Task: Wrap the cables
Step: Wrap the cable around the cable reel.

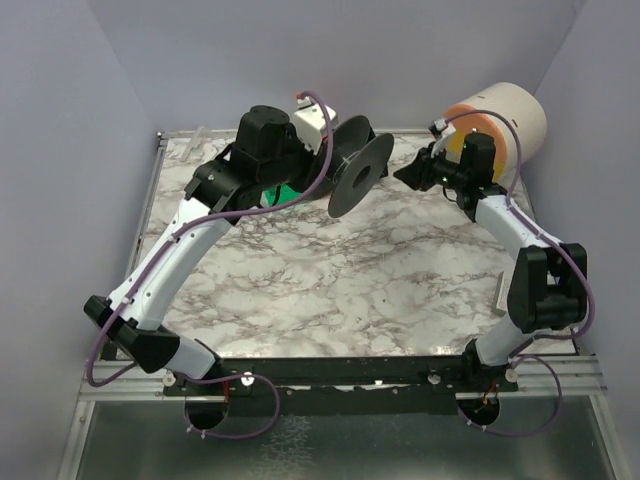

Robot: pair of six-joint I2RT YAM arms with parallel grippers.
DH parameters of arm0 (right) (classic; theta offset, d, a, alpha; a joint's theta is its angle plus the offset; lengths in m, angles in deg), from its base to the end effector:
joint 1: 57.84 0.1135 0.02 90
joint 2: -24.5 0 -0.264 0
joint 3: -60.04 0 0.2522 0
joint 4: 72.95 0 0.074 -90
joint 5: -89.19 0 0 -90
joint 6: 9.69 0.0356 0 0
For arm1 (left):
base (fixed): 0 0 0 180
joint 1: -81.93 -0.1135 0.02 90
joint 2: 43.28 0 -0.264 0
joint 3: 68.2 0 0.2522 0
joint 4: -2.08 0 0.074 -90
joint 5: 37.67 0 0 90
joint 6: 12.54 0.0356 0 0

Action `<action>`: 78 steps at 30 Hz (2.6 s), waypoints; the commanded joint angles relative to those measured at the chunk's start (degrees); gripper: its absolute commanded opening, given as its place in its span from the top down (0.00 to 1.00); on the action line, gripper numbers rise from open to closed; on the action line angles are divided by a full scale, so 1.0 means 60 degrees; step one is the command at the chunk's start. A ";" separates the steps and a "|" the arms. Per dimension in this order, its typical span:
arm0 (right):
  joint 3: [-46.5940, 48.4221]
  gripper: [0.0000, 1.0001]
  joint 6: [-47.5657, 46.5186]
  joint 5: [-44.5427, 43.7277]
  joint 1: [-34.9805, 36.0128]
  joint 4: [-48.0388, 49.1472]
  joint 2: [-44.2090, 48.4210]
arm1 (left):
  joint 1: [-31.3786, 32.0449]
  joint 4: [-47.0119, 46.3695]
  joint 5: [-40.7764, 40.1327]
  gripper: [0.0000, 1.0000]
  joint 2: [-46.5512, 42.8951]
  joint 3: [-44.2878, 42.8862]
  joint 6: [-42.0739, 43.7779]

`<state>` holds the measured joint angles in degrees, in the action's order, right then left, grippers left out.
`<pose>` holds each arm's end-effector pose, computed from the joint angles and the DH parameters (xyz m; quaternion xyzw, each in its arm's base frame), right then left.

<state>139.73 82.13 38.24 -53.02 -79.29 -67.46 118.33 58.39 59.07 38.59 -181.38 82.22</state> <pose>0.3686 0.0536 0.2913 -0.2150 0.7601 0.3028 0.5333 0.2368 -0.1798 0.4597 0.3255 0.7771 -0.1939 0.5025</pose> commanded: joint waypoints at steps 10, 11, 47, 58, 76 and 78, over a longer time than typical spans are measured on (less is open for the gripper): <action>-0.1254 0.58 -0.2464 0.5180 0.0363 0.0739 -0.0108 | 0.0011 -0.0288 0.0848 1.00 0.0960 -0.2190 -0.0741; -0.1294 0.58 -0.3128 0.5343 0.0441 0.0303 -0.0099 | 0.0012 -0.0280 0.0829 1.00 0.0991 -0.2315 -0.0735; -0.1838 0.24 0.0135 0.5752 0.2515 0.7793 -0.2046 | -0.1307 -0.0638 0.3461 1.00 0.0900 -0.3938 -0.2315; -0.1746 0.23 -0.2665 0.4851 0.2507 0.5148 -0.1288 | -0.1511 -0.0869 0.4034 1.00 0.0737 -0.3551 -0.2574; -0.0534 0.27 -0.1211 0.5049 0.3114 0.5561 -0.2821 | -0.1846 -0.1165 0.4882 1.00 0.0894 -0.3342 -0.2989; -0.0428 0.43 -0.1058 0.5218 0.3127 0.5587 -0.2990 | -0.1909 -0.1171 0.4896 1.00 0.0866 -0.3380 -0.2990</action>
<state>135.03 73.54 67.72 -34.88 -46.11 -82.98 107.66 56.14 85.52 45.28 -200.29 65.74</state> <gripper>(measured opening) 0.687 0.021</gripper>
